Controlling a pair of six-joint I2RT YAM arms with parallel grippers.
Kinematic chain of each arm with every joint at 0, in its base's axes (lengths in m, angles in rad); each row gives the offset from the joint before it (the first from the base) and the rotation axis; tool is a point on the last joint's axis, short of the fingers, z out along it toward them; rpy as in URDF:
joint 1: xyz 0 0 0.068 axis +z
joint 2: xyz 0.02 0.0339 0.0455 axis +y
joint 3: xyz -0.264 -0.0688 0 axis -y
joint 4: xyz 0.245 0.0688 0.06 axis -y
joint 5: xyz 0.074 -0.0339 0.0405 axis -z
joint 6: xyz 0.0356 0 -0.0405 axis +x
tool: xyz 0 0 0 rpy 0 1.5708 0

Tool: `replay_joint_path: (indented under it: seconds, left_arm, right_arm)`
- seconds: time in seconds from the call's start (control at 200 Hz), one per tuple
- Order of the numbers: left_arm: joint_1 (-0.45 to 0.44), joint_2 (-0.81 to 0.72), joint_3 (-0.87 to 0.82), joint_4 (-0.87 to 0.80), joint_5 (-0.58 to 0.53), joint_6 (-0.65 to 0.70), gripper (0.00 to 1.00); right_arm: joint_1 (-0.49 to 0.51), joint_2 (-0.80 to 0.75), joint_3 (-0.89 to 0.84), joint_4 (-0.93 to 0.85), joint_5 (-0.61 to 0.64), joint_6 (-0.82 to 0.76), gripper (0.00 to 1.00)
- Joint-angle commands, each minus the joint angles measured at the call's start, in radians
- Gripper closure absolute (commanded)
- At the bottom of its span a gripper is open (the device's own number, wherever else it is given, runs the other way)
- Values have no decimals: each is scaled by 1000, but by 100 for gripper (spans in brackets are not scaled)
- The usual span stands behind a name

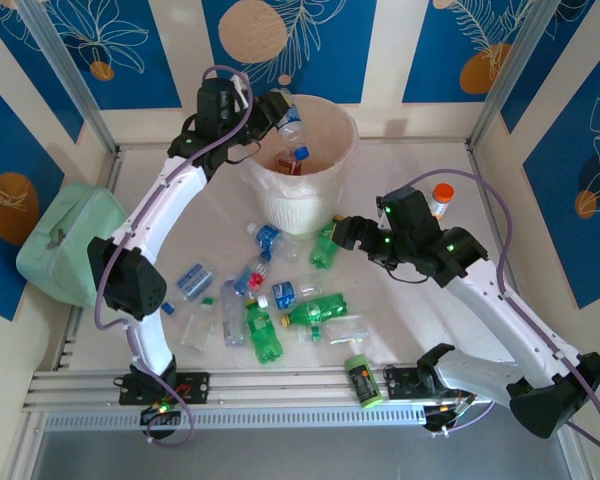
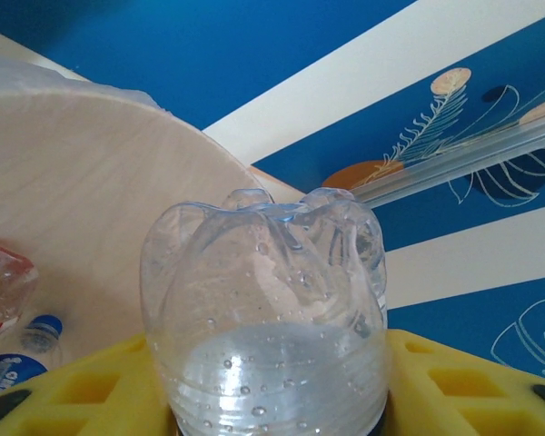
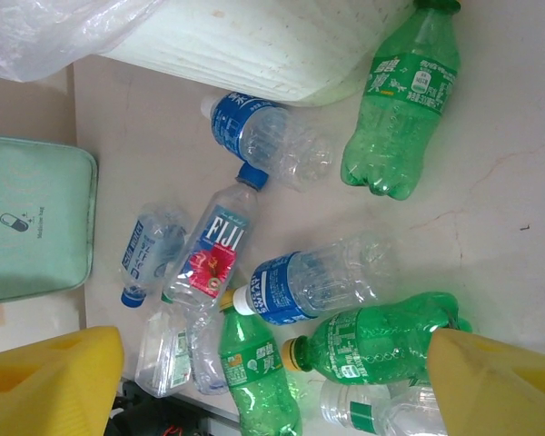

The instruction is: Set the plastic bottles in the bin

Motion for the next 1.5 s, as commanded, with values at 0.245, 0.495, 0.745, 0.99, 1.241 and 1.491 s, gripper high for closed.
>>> replay_joint_path:
  seconds: [0.245, 0.495, 0.745, 0.99, 1.241, 1.491]
  left_arm:
    - [9, -43, 8, -5, -9, 58, 13]
    - [9, -171, -24, -33, -30, 158, 11]
    - [10, -450, -300, -2, -3, 263, 11]
    - [11, -714, -626, 23, 31, 267, 9]
    - [11, -793, -756, -12, 57, 232, 10]
    - [11, -801, -789, -22, 61, 224, 11]
  right_arm:
    - [7, 14, 24, -26, 26, 3, 13]
    - [7, 82, 35, -50, 62, 12, 13]
    - [-2, 215, 11, -56, 109, 56, 9]
    - [-15, 389, 4, 32, 128, 100, 9]
    - [-28, 563, 38, 74, 131, 135, 10]
    - [-25, 666, 56, 98, 103, 148, 9]
